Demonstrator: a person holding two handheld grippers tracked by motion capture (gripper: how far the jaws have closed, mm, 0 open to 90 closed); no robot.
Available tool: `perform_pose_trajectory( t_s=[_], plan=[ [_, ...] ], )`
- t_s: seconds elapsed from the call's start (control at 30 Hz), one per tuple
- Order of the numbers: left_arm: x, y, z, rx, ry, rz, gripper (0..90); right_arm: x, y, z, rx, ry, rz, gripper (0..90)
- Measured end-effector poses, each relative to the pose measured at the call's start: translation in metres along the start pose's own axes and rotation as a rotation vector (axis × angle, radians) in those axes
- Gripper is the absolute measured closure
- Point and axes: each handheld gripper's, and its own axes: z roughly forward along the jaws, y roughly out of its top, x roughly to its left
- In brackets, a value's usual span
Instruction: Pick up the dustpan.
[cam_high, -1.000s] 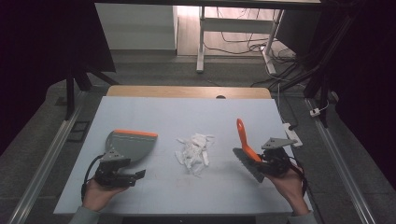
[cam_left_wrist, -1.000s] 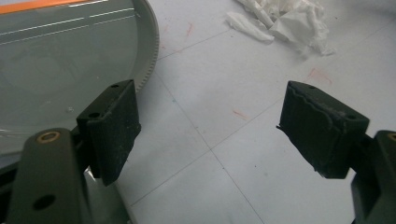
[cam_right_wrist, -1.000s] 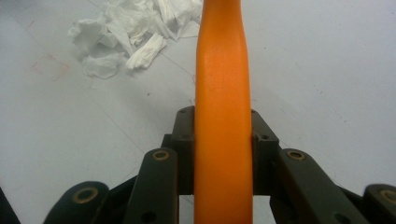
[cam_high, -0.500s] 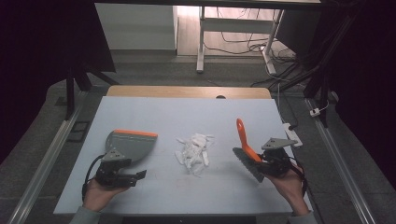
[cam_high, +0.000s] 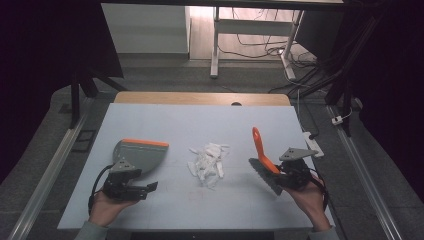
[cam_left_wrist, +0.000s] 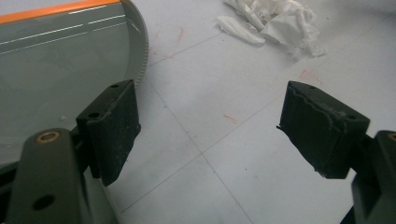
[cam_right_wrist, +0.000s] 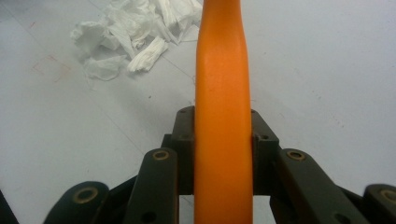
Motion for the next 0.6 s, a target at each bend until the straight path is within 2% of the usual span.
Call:
perform_pose_trajectory(
  t_s=[0.17, 0.27, 0.6],
  plan=[
    [-0.004, 0.004, -0.002, 0.004, 0.008, 0.016, 21.0, 0.000, 0.000, 0.000, 0.002, -0.002, 0.000, 70.1],
    [-0.005, 0.006, -0.003, 0.007, 0.008, 0.010, 21.0, 0.000, 0.000, 0.000, 0.004, -0.001, -0.001, 70.1],
    [-0.005, 0.021, -0.005, 0.034, 0.054, -0.032, 21.1, -0.003, 0.000, -0.002, -0.008, 0.010, 0.006, 70.1]
  ],
)
